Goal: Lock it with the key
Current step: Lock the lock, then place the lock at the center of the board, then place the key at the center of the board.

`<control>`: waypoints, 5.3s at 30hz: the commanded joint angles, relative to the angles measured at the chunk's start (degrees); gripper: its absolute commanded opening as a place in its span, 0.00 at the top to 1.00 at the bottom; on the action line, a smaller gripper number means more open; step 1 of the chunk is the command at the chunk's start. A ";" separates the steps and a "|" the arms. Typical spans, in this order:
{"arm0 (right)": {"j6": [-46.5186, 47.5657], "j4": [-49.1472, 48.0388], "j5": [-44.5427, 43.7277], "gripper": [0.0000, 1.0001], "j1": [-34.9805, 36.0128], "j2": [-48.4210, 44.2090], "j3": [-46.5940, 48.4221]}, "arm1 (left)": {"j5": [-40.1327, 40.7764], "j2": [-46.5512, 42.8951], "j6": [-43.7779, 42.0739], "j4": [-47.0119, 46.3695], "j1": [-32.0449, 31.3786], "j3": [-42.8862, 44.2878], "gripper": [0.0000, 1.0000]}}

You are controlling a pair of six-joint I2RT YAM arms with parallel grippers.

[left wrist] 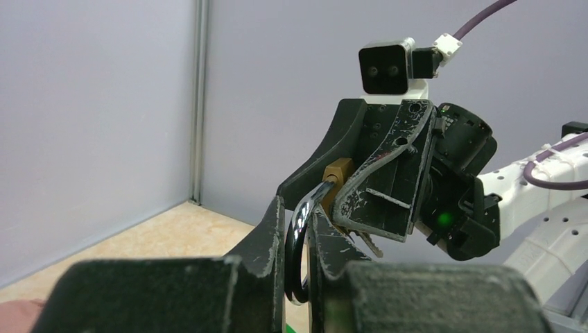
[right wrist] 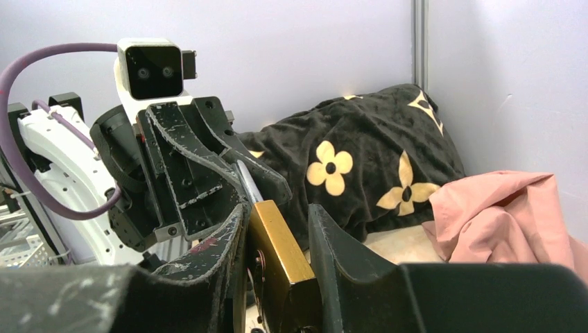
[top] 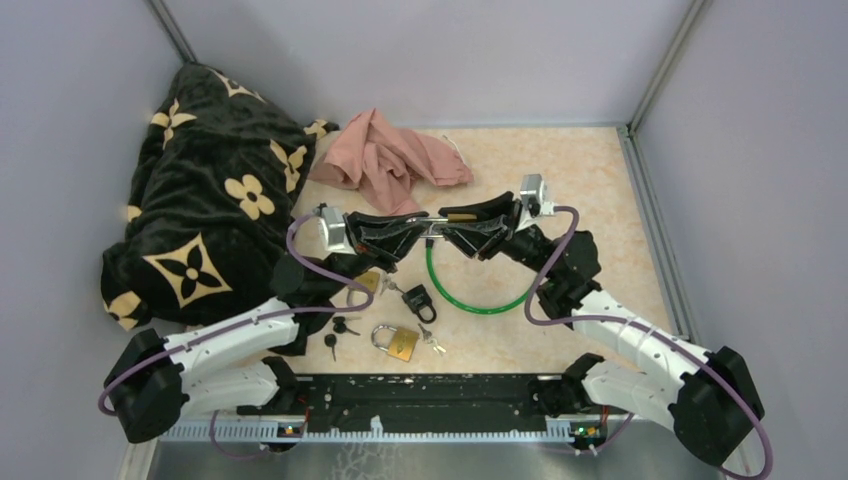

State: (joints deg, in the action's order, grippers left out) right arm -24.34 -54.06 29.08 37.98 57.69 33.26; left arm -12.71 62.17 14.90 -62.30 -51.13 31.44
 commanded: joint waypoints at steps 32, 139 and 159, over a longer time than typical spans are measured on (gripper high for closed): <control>19.89 47.27 21.16 0.22 0.43 -8.65 -0.59 | -31.78 -6.32 -8.85 44.37 10.49 -3.02 1.00; -11.61 24.28 -5.01 1.00 13.05 59.88 44.20 | 19.25 -15.76 11.01 49.91 48.28 -17.56 0.02; 6.37 69.66 -23.98 0.54 12.62 67.28 70.28 | 20.87 -29.33 9.95 48.67 46.97 -17.37 0.01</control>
State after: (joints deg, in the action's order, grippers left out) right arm -30.85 -0.56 14.68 50.52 134.74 99.15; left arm 10.26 33.89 25.43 -10.26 -3.60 14.31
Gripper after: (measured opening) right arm 0.372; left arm 0.987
